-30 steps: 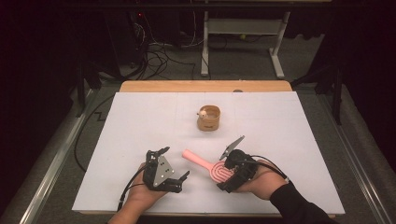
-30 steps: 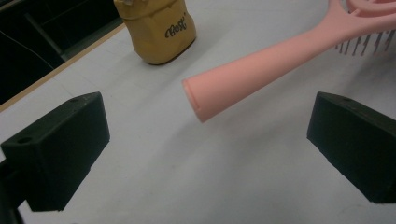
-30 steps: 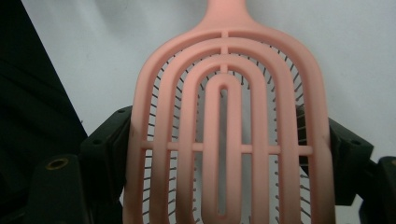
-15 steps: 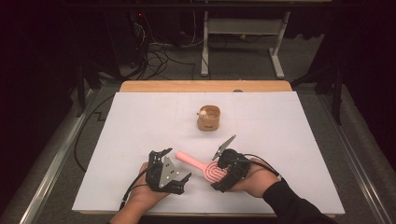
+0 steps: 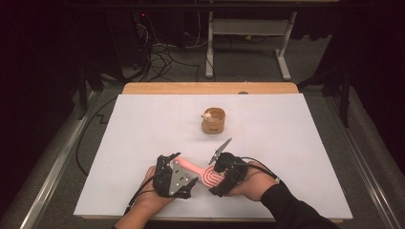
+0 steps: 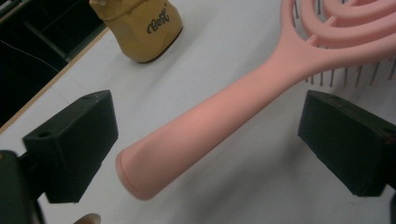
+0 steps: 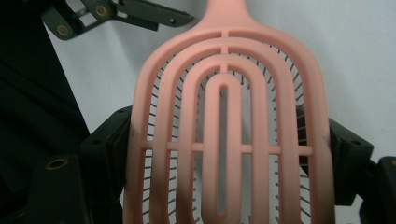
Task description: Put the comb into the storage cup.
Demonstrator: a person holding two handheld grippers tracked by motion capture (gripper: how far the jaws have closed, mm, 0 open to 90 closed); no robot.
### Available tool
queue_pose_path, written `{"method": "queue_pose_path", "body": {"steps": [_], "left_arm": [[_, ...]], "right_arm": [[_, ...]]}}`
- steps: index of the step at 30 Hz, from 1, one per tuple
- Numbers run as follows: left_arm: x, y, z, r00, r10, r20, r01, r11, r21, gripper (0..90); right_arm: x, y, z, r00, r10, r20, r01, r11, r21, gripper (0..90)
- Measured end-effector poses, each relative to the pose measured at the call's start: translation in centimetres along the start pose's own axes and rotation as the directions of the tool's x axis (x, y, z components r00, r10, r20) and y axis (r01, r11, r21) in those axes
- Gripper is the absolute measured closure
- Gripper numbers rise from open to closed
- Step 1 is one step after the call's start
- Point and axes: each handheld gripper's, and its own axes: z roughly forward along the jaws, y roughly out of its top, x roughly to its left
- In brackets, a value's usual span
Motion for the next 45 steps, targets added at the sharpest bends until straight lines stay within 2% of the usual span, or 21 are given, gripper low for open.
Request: {"method": "queue_pose_path", "body": {"steps": [4,8,11,15,21,26,32,33,37,42,45], "left_arm": [[-0.3,0.1,0.1,0.9996,0.029,0.006,-0.029,0.9995,0.015,5.4],[-0.6,0.1,0.2,0.9985,0.055,-0.003,-0.055,0.9983,0.018,11.0],[-0.7,0.1,0.3,0.9977,0.067,0.005,-0.067,0.9974,0.027,15.7],[-0.8,0.0,0.3,0.9965,0.084,0.003,-0.084,0.9963,0.018,24.4],[-1.3,0.2,0.3,0.9892,0.146,-0.016,-0.146,0.9891,0.023,38.0],[-1.6,0.4,0.3,0.9860,0.163,-0.038,-0.162,0.9864,0.030,42.1],[-1.6,0.7,0.4,0.9867,0.160,-0.029,-0.159,0.9867,0.034,43.1],[-1.8,0.6,0.4,0.9837,0.177,-0.034,-0.175,0.9839,0.035,48.0],[-2.3,0.7,0.6,0.9749,0.215,-0.059,-0.212,0.9760,0.049,51.7],[-2.7,0.7,0.9,0.9602,0.266,-0.085,-0.260,0.9625,0.079,51.8],[-2.7,0.7,1.0,0.9561,0.277,-0.096,-0.269,0.9595,0.083,51.8]], "right_arm": [[0.3,0.4,0.1,1.0000,-0.001,-0.003,0.001,1.000,0.001,20.9],[0.6,0.9,0.2,0.9999,-0.015,-0.003,0.015,1.000,0.010,20.9],[0.7,1.1,0.2,0.9999,-0.013,-0.002,0.013,1.000,0.014,20.9],[0.8,1.2,0.3,0.9998,-0.017,-0.005,0.017,1.000,0.026,20.9],[0.6,1.3,0.5,0.9999,-0.010,-0.003,0.011,0.999,0.035,20.9],[0.5,1.3,0.5,1.0000,0.007,-0.002,-0.007,0.999,0.034,20.9],[0.5,1.2,0.3,0.9999,0.010,-0.003,-0.010,0.999,0.030,20.9],[0.4,1.2,0.2,0.9999,0.011,-0.002,-0.011,1.000,0.028,20.9],[0.5,1.4,0.3,0.9999,0.011,-0.001,-0.011,0.999,0.038,20.9],[0.8,1.7,0.5,1.0000,0.001,0.001,-0.001,0.999,0.049,20.9],[1.1,2.0,0.5,0.9999,-0.012,0.002,0.012,0.999,0.053,20.9]]}}
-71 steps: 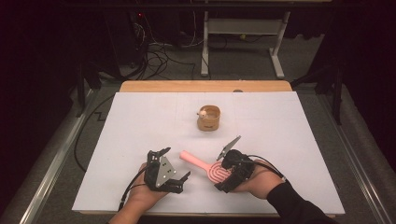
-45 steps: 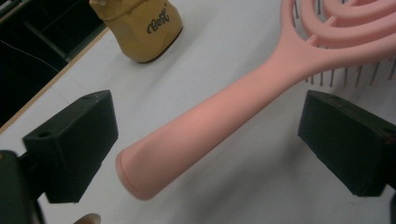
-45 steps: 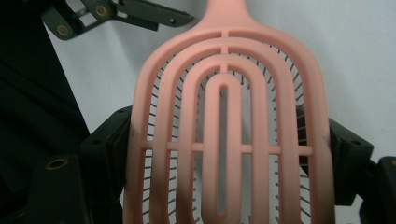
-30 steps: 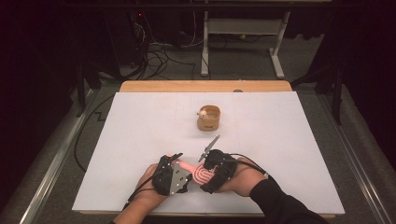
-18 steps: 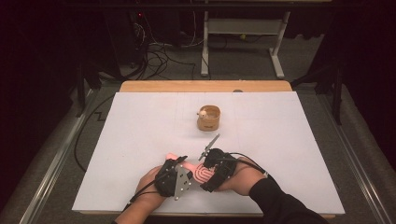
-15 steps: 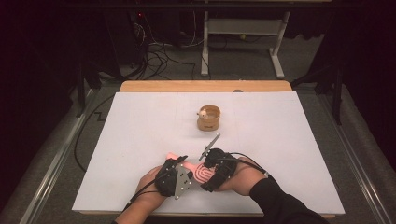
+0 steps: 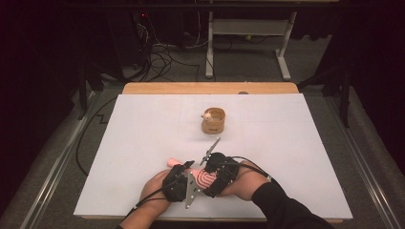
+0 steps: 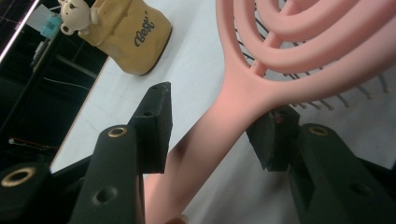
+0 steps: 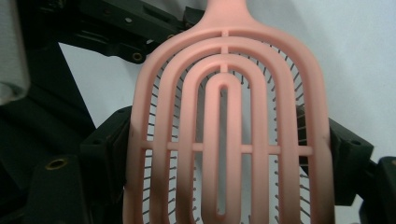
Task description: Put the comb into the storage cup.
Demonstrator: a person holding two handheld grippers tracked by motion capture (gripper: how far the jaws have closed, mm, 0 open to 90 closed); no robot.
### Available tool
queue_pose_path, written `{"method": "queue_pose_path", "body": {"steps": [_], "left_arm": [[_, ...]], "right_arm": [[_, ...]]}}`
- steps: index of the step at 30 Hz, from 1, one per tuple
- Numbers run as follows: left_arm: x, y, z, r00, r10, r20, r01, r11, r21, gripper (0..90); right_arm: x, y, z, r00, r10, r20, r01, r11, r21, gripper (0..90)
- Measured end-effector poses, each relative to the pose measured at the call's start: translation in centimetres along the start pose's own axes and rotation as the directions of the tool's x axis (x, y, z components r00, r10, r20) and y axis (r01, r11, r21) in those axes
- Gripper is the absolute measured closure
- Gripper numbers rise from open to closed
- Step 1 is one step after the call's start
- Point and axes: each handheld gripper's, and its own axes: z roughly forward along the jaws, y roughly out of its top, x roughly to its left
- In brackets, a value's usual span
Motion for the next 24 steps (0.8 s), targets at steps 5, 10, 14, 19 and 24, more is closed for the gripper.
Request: {"method": "queue_pose_path", "body": {"steps": [5,10,14,19,24], "left_arm": [[-0.46,0.15,0.09,0.9981,0.054,-0.028,-0.054,0.9985,0.012,56.9],[-0.40,0.24,0.13,0.9985,0.047,-0.029,-0.047,0.9989,0.000,60.1],[-0.23,0.39,0.07,0.9991,0.032,-0.027,-0.032,0.9995,0.006,59.8],[0.03,0.45,0.04,0.9993,0.033,-0.017,-0.033,0.9995,0.002,60.0],[-0.21,0.44,0.06,0.9962,0.079,-0.037,-0.079,0.9969,0.002,62.2]], "right_arm": [[0.14,0.19,0.00,1.0000,0.001,0.000,-0.001,1.000,0.001,20.9],[0.09,0.21,-0.19,1.0000,0.003,0.006,-0.003,1.000,0.000,20.9],[0.13,0.24,-0.30,1.0000,0.004,0.007,-0.004,1.000,-0.003,20.9],[0.11,0.42,-0.57,0.9999,0.011,0.005,-0.011,1.000,-0.006,20.8],[0.11,0.43,-0.56,1.0000,0.008,0.004,-0.008,1.000,-0.004,20.8]]}}
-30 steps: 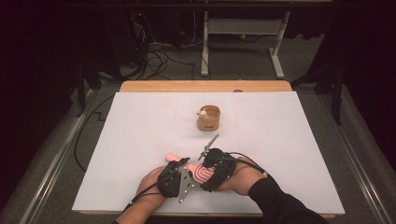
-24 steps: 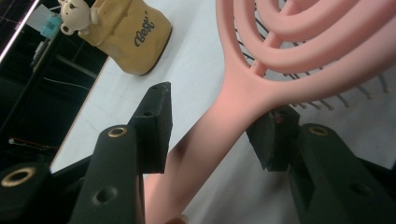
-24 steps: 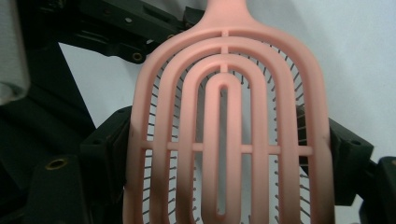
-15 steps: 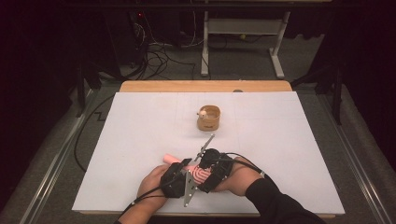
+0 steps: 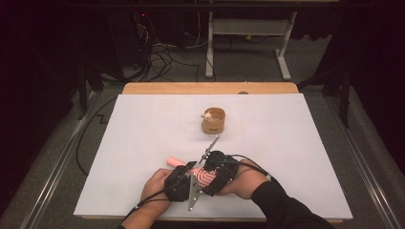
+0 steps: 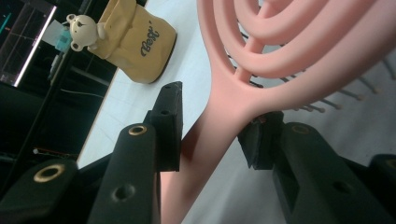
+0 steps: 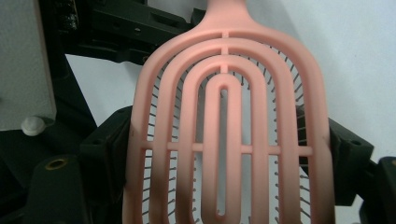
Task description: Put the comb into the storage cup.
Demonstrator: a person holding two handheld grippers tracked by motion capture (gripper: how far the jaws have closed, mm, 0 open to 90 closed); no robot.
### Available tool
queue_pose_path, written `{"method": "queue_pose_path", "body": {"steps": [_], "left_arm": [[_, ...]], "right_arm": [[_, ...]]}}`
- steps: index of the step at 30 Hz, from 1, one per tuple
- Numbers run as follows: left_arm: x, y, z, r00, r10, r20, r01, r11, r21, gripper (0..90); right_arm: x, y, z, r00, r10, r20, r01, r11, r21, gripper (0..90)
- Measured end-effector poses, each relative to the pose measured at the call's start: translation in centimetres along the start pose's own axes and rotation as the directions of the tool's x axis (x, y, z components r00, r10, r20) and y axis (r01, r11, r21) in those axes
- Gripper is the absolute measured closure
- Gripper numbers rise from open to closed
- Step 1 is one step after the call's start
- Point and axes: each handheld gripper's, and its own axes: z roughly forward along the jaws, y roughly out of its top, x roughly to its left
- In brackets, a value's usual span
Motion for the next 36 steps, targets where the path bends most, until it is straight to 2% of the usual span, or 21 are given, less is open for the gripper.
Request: {"method": "queue_pose_path", "body": {"steps": [3,5,9,15,22,24,26,28,36], "left_arm": [[-0.2,0.0,-0.1,0.9985,0.050,-0.023,-0.049,0.9988,0.007,64.0],[-0.5,0.1,-0.1,0.9946,0.091,-0.049,-0.091,0.9958,0.015,66.1],[-0.7,0.2,-0.2,0.9891,0.133,-0.063,-0.132,0.9910,0.022,68.5],[-1.1,0.4,-0.3,0.9712,0.224,-0.082,-0.221,0.9744,0.042,72.3],[-1.5,0.4,-0.3,0.9604,0.262,-0.096,-0.258,0.9650,0.044,75.4],[-1.5,0.4,-0.3,0.9598,0.263,-0.098,-0.260,0.9646,0.047,75.9],[-1.6,0.6,-0.3,0.9543,0.277,-0.113,-0.270,0.9602,0.071,76.2],[-1.7,0.7,-0.3,0.9461,0.298,-0.127,-0.288,0.9531,0.094,76.2],[-1.9,1.0,-0.2,0.9433,0.304,-0.134,-0.289,0.9501,0.116,76.3]], "right_arm": [[0.0,0.0,0.0,1.0000,0.002,-0.004,-0.002,1.000,0.003,20.8],[0.0,0.1,-0.1,1.0000,0.005,-0.008,-0.005,1.000,0.003,20.7],[-0.1,0.1,-0.1,0.9999,0.002,-0.013,-0.002,1.000,0.003,20.6],[-0.2,0.1,-0.3,0.9996,0.006,-0.026,-0.005,1.000,0.014,20.4],[-0.5,0.0,-0.5,0.9986,0.021,-0.048,-0.021,1.000,0.010,20.2],[-0.5,0.0,-0.6,0.9985,0.026,-0.049,-0.025,1.000,0.011,20.1],[-0.5,0.0,-0.7,0.9985,0.023,-0.049,-0.023,1.000,0.007,20.1],[-0.5,0.0,-0.7,0.9988,0.018,-0.045,-0.018,1.000,0.004,20.0],[-0.4,0.0,-0.8,0.9994,0.011,-0.034,-0.011,1.000,0.007,20.0]]}}
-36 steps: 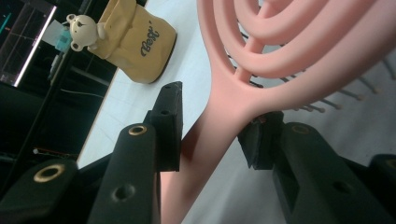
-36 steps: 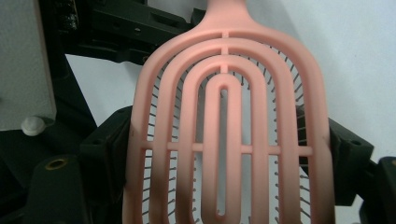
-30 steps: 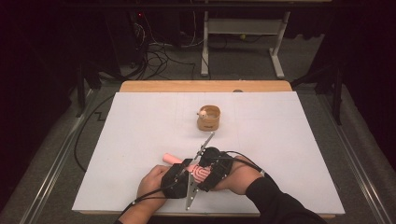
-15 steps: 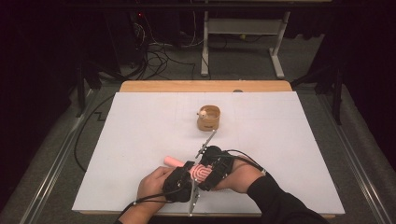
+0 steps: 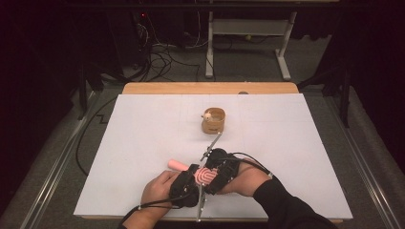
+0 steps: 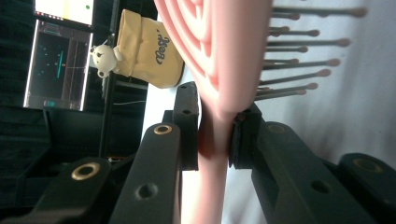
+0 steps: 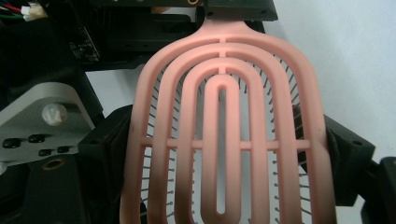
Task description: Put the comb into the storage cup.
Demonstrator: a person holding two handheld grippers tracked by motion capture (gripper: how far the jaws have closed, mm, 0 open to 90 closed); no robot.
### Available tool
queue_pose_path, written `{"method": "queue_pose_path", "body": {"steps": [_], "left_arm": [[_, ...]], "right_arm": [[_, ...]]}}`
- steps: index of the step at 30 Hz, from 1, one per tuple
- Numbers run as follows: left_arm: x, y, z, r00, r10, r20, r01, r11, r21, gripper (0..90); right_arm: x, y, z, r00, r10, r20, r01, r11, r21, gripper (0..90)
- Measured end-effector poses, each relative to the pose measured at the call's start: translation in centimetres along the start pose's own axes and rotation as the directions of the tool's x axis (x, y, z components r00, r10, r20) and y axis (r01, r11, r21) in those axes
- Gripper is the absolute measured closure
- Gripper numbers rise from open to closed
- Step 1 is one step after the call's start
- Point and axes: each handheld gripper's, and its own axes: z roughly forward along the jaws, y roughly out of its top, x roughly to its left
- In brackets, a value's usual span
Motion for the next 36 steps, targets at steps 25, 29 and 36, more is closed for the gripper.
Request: {"method": "queue_pose_path", "body": {"steps": [25,29,36], "left_arm": [[-0.2,-0.4,-0.2,0.9988,0.042,-0.027,-0.043,0.9984,-0.036,77.7],[-0.3,-0.4,-0.2,0.9991,0.037,-0.023,-0.038,0.9983,-0.044,77.7],[-0.2,-0.4,-0.2,0.9990,0.034,-0.030,-0.035,0.9982,-0.048,77.8]], "right_arm": [[-0.7,-0.7,-0.5,0.9998,-0.002,0.017,0.002,1.000,0.014,15.6],[-0.9,-0.9,-0.7,0.9997,0.003,0.022,-0.003,1.000,0.009,14.3],[-1.1,-1.0,-0.6,0.9990,-0.011,0.043,0.009,0.999,0.037,5.8]]}}
